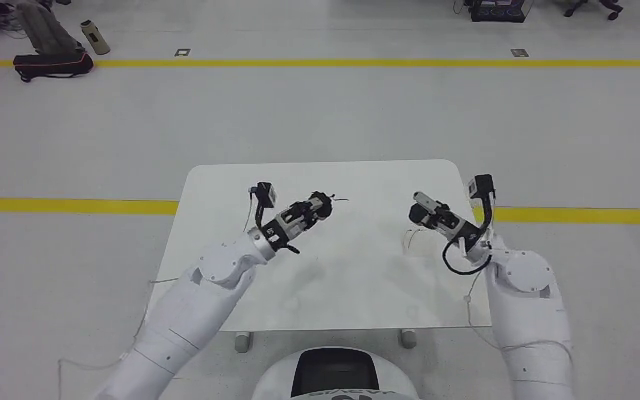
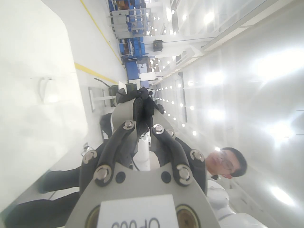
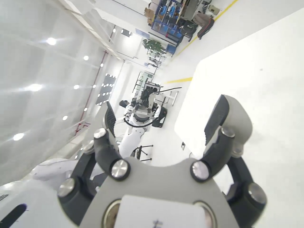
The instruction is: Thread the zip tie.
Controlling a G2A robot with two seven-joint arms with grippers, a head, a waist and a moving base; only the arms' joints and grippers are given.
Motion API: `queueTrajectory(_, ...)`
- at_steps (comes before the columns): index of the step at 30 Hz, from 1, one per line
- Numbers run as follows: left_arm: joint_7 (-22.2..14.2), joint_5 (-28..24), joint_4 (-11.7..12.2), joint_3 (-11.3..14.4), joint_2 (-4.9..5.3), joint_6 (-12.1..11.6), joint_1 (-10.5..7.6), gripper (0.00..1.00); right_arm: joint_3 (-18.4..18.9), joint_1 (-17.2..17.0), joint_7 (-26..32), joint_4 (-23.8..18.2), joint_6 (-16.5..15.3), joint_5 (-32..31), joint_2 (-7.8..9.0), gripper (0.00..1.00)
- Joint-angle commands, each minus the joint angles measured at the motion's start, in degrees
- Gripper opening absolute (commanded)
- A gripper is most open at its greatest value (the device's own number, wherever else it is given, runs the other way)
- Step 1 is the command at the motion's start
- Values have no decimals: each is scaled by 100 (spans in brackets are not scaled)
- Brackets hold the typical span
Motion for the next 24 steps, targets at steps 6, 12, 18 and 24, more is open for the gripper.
queueTrajectory(6,81,54,43,25,-10,-14,-3,0,-28,-26,-162,-72,0,-247,22,100)
queueTrajectory(12,594,1357,152,160,13,263,-55,0,-113,-84,-454,-174,0,-627,39,100)
queueTrajectory(18,1247,2878,268,397,15,657,-74,0,-187,-175,-732,-190,0,-900,94,100)
queueTrajectory(24,1569,3748,262,539,18,939,-56,0,-209,-204,-819,-222,0,-1038,130,100)
